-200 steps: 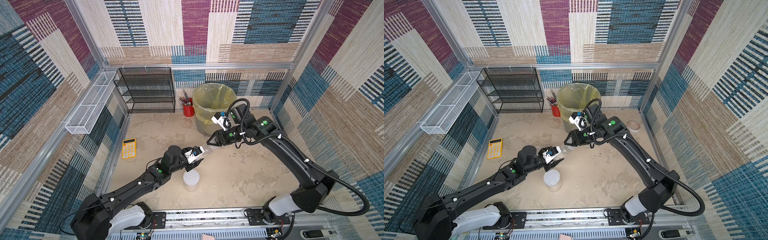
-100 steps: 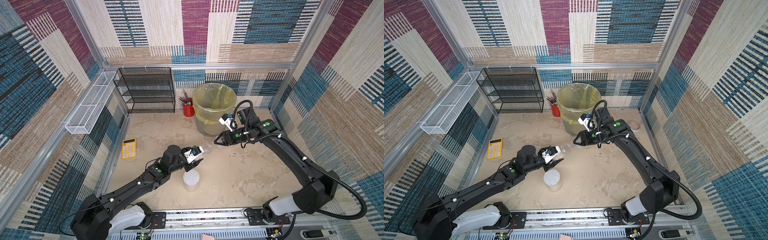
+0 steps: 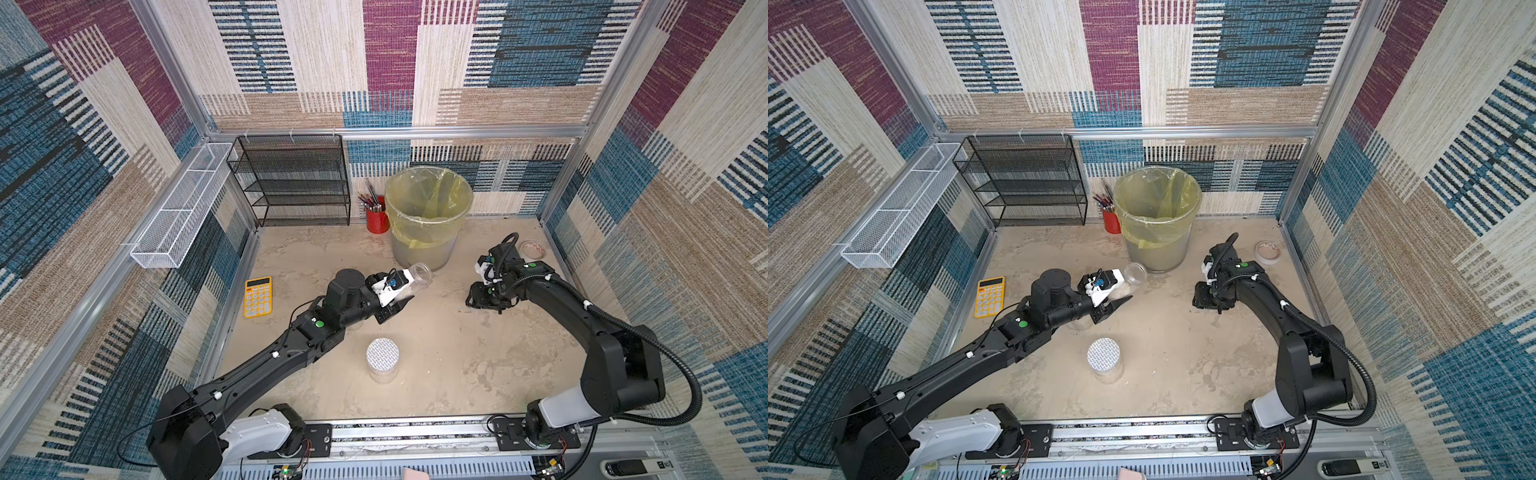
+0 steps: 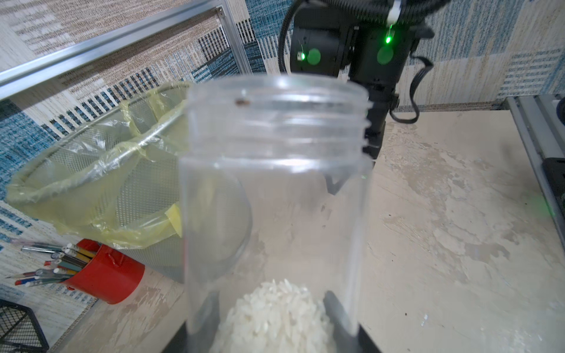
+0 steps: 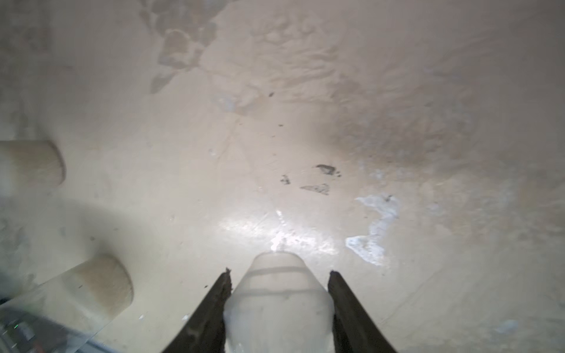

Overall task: Empty moldy rice from jars
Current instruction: Place the lid at the center of the board.

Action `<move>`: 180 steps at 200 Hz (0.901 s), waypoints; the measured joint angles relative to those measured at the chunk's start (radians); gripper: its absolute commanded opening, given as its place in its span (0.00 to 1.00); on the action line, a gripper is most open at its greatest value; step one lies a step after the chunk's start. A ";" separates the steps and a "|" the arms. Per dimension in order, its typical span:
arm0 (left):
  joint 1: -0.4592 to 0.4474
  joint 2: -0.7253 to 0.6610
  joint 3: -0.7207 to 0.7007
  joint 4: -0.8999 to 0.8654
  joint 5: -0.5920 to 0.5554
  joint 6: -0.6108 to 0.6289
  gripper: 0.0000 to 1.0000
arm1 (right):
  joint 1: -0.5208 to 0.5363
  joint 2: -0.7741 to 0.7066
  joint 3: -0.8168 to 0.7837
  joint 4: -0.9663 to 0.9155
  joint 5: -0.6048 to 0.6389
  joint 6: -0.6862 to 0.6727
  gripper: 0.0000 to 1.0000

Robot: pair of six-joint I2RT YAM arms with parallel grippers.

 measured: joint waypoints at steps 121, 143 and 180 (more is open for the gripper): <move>0.000 0.140 0.288 -0.188 -0.076 0.021 0.00 | -0.034 0.278 0.055 0.109 0.198 -0.030 0.55; 0.000 0.180 0.341 -0.224 -0.077 0.039 0.00 | -0.034 0.296 0.050 0.117 0.198 -0.037 0.58; 0.000 0.201 0.383 -0.283 -0.095 0.079 0.00 | -0.034 0.298 0.048 0.129 0.202 -0.045 0.63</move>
